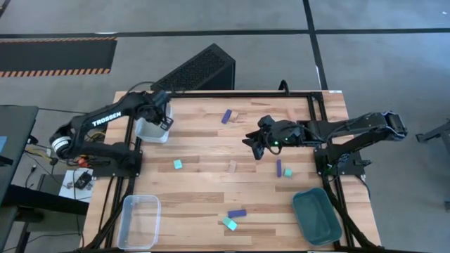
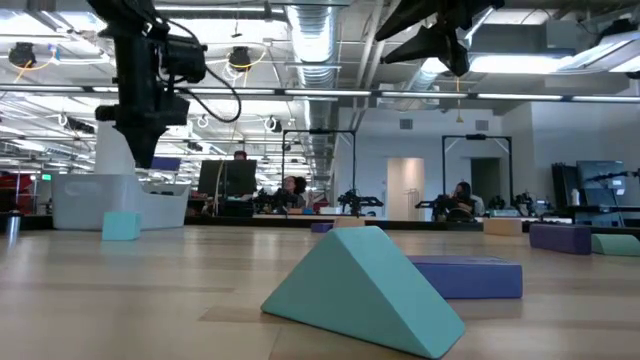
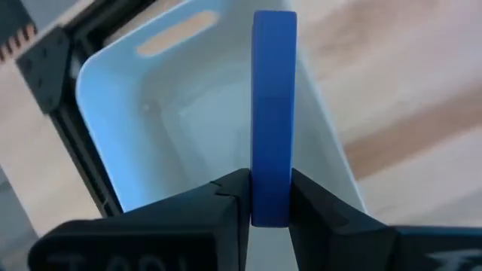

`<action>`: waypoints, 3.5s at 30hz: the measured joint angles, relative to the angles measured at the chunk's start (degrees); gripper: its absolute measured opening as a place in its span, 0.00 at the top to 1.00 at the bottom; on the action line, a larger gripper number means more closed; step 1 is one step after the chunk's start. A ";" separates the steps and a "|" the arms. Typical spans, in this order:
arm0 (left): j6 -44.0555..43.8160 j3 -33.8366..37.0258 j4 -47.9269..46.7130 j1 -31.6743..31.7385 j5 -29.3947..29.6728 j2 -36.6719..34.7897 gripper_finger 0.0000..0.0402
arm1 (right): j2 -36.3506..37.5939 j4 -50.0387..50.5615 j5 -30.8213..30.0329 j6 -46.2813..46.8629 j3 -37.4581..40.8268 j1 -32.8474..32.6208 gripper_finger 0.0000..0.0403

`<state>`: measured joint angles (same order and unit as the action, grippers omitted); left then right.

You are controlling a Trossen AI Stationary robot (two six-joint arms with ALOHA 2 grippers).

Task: Sort & place blocks by color
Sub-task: Put the left violet block into the white bin, then put the top violet block into the white bin

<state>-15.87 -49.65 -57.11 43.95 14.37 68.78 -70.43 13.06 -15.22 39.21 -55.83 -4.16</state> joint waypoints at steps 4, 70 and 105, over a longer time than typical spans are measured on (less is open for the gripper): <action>-3.98 2.07 0.05 3.04 2.38 1.00 0.80 | 0.00 0.34 -1.54 3.20 0.00 -1.28 0.54; 1.69 -44.03 20.64 -15.60 -13.77 56.37 0.61 | 5.29 32.78 -7.80 22.31 0.00 6.07 0.43; -4.53 -46.51 17.34 -16.71 -11.20 57.89 0.48 | 5.29 33.20 -6.03 21.76 0.00 4.87 0.43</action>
<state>-20.40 -96.16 -39.77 27.24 3.17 126.67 -65.14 46.26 -21.25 60.97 -55.83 0.71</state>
